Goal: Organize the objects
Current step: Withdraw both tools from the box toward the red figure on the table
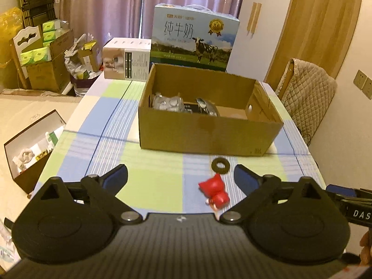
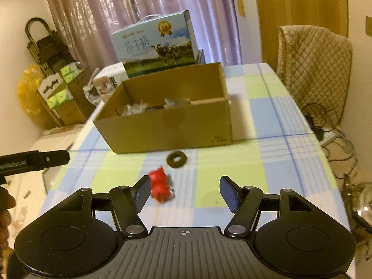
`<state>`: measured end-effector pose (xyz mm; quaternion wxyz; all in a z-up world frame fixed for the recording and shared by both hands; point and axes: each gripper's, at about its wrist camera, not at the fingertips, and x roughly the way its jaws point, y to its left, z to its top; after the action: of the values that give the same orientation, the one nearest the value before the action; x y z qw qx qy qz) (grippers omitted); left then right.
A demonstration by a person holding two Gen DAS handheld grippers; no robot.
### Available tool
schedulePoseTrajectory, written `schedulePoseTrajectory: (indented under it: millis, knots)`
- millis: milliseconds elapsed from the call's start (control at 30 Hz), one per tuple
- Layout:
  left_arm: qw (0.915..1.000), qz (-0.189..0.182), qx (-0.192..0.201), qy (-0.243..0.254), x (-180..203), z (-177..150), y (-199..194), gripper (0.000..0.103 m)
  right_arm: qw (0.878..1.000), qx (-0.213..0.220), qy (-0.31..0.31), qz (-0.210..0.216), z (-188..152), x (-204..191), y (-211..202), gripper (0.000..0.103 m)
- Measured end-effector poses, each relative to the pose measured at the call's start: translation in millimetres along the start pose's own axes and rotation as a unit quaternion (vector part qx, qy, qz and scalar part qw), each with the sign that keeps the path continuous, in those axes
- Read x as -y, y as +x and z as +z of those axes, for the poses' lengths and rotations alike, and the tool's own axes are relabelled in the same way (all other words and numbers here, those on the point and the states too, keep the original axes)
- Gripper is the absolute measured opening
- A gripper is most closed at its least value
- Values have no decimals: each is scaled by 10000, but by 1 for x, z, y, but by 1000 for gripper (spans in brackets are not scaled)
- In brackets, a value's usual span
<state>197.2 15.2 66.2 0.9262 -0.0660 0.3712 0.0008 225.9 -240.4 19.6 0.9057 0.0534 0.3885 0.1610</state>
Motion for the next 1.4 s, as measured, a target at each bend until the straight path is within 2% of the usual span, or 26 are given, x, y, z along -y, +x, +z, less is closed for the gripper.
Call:
schedulePoseTrajectory:
  millis: [333, 700, 1100, 1400]
  knots:
    - [9998, -50, -217, 22, 7, -32, -1, 100, 9999, -72, 63, -104, -25, 14, -12, 62]
    - [9992, -30, -387, 83, 14, -45, 10, 102, 9997, -123, 92, -174, -30, 23, -10, 62]
    - [9982, -113, -580, 39, 15, -50, 34, 102, 9994, -172, 176, -231, -23, 34, 8, 62]
    - [9962, -183, -844, 71, 22, -54, 72, 102, 9989, -400, 97, -246, -24, 41, 40, 62]
